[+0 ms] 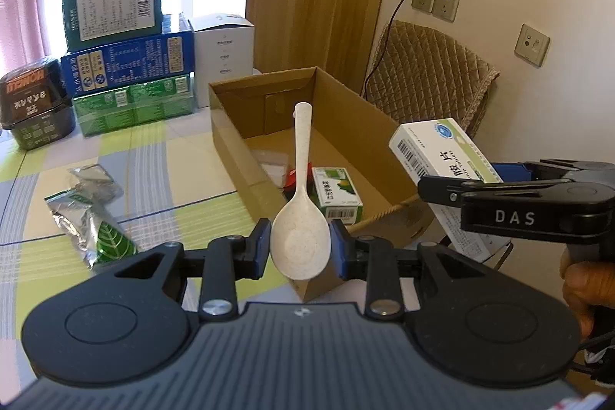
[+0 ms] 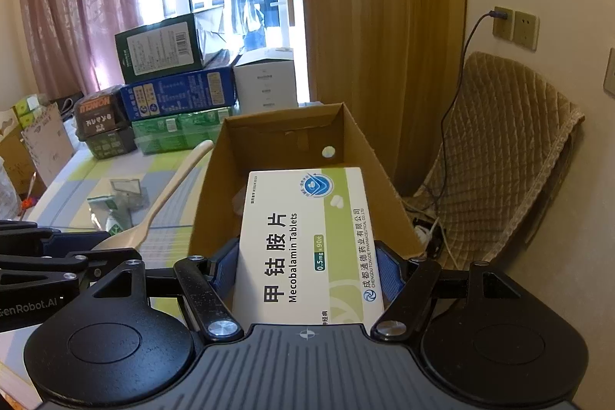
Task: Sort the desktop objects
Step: 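Carry the tablet box with the right tool while the left tool carries the spoon over the box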
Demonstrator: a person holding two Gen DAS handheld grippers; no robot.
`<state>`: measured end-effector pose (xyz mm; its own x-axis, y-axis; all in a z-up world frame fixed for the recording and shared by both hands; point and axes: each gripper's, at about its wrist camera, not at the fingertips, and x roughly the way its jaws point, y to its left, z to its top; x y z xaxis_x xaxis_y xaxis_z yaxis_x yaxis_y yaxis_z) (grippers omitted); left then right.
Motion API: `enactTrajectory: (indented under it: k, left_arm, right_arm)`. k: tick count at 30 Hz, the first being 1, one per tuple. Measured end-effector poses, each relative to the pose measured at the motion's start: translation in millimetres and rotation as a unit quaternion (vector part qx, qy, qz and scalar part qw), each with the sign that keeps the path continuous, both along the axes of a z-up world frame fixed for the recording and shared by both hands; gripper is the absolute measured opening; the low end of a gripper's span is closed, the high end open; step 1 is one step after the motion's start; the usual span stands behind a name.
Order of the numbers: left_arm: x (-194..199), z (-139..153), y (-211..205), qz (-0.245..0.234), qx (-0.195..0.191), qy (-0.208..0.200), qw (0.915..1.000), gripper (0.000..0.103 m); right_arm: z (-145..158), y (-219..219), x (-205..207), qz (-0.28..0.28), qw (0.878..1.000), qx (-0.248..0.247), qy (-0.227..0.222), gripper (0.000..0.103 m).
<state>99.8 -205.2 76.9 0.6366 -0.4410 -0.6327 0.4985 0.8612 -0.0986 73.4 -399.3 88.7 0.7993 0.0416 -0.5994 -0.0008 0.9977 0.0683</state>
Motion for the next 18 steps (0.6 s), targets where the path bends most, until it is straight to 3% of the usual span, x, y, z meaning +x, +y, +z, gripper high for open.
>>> enactTrajectory:
  k: [18]
  left_arm:
    - [38.2,-0.7,-36.0,0.006,-0.005,0.009,0.9999,0.027]
  right_arm:
    - [-2.5,-23.2,44.8,0.008,1.000,-0.017,0.003,0.068]
